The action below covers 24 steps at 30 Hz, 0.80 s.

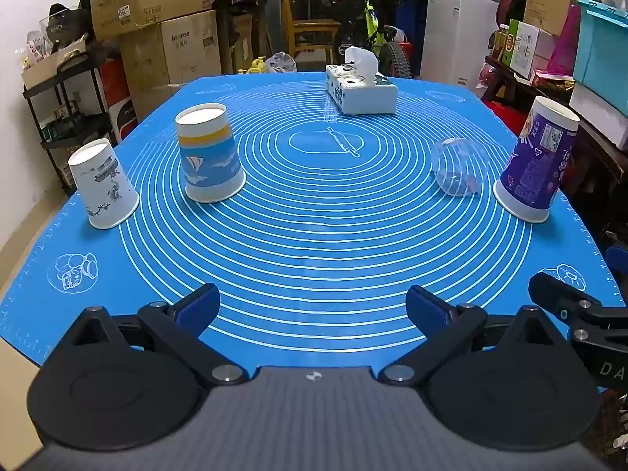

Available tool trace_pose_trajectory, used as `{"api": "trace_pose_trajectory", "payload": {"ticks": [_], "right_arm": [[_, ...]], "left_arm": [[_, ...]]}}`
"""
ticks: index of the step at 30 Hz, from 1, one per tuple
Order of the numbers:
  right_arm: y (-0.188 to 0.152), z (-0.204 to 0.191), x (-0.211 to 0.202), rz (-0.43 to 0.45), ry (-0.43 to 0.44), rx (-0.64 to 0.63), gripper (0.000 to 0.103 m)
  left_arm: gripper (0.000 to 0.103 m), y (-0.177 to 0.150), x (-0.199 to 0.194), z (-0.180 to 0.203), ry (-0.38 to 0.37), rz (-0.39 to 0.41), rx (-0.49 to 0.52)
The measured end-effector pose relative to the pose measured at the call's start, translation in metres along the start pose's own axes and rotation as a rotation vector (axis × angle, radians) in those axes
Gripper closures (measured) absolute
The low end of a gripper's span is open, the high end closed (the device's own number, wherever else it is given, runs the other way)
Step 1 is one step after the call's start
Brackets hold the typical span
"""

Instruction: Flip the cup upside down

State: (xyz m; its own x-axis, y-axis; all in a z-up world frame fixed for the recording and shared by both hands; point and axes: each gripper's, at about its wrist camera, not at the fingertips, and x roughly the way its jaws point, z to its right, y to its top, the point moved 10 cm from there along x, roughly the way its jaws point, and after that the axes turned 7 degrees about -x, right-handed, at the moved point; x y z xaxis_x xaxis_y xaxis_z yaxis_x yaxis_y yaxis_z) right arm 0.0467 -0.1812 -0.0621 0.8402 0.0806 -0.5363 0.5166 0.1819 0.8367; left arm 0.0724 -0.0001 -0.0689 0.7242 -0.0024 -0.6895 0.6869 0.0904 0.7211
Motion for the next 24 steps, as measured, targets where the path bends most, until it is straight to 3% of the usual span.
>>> {"api": "trace_pose_trajectory", "payload": {"ticks": [24], "right_arm": [[-0.0018, 0.0020, 0.0022, -0.008, 0.000, -0.001, 0.002]], "left_arm": [[0.003, -0.0024, 0.0049, 0.0035, 0.006, -0.005, 0.003]]}}
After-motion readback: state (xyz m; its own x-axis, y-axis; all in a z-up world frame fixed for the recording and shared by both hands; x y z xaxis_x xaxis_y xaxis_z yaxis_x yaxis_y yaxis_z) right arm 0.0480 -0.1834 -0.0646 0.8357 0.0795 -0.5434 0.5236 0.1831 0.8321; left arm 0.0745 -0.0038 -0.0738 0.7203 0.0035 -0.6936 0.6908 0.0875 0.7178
